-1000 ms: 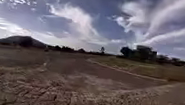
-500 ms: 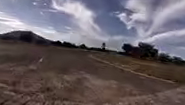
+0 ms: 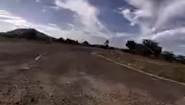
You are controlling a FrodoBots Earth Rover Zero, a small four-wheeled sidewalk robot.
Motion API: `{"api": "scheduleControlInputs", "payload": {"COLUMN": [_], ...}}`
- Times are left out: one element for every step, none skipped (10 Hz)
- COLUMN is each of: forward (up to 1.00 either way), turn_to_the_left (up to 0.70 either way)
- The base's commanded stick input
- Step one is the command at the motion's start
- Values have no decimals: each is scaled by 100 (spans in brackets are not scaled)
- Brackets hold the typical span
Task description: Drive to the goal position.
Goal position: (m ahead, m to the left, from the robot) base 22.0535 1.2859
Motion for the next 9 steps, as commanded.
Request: {"api": "scheduleControlInputs", "payload": {"forward": [100,100,100,100,100,100,100,100,100], "turn_to_the_left": [0,0,0,0,0,0,0,0,0]}}
